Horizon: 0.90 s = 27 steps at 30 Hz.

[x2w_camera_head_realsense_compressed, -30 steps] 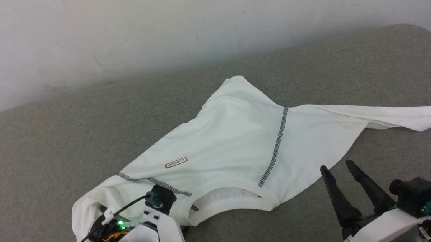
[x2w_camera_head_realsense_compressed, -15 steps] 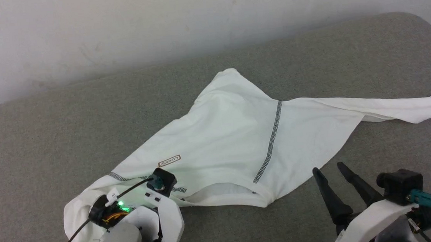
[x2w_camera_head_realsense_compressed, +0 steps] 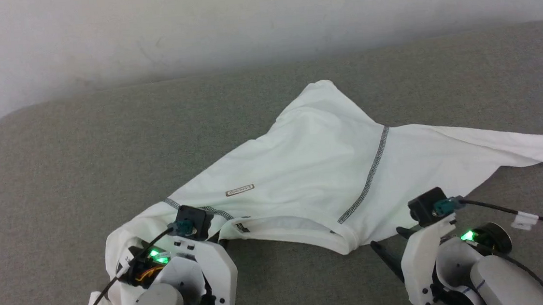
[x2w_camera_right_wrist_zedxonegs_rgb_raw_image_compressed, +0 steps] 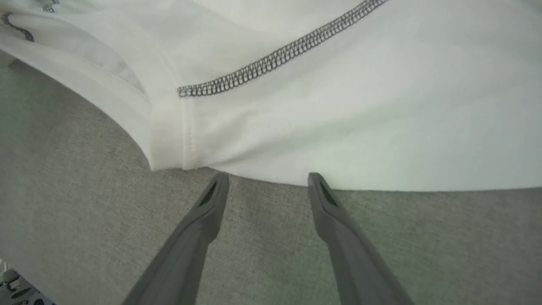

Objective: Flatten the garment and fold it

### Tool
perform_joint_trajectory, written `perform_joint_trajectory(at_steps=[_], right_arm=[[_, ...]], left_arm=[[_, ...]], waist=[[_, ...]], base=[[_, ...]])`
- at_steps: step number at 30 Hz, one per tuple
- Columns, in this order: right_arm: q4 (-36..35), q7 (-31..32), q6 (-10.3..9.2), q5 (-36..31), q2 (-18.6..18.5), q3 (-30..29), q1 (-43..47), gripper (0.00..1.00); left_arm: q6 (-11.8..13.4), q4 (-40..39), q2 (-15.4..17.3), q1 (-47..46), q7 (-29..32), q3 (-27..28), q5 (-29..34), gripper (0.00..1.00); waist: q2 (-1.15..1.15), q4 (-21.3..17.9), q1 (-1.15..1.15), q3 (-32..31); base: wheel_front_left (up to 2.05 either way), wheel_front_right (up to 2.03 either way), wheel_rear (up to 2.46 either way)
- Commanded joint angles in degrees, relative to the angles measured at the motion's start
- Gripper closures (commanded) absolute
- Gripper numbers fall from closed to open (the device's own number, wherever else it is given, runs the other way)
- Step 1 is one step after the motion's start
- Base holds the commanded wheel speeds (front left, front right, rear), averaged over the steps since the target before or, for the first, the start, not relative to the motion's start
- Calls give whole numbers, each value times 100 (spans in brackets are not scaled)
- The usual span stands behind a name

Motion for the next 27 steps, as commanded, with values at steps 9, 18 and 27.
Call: perform_joint_trajectory(at_steps=[9, 18, 27], right_arm=[[1368, 419, -4, 173, 104, 661, -940, 0], [2041, 1162, -4, 877, 156, 1282, -1223, 100], [792, -224, -4, 769, -476, 950, -1813, 100]], left_arm=[[-20, -272, -15, 114, -34, -99, -57, 100], [-57, -321, 5, 104, -98, -164, -89, 100], [132, -810, 195, -274, -686, 118, 51, 100]], waist=[[0, 233, 0, 229], [0, 254, 0, 193], [0, 161, 0, -273]], base=[[0, 0, 0], [0, 0, 0], [0, 0, 0]])
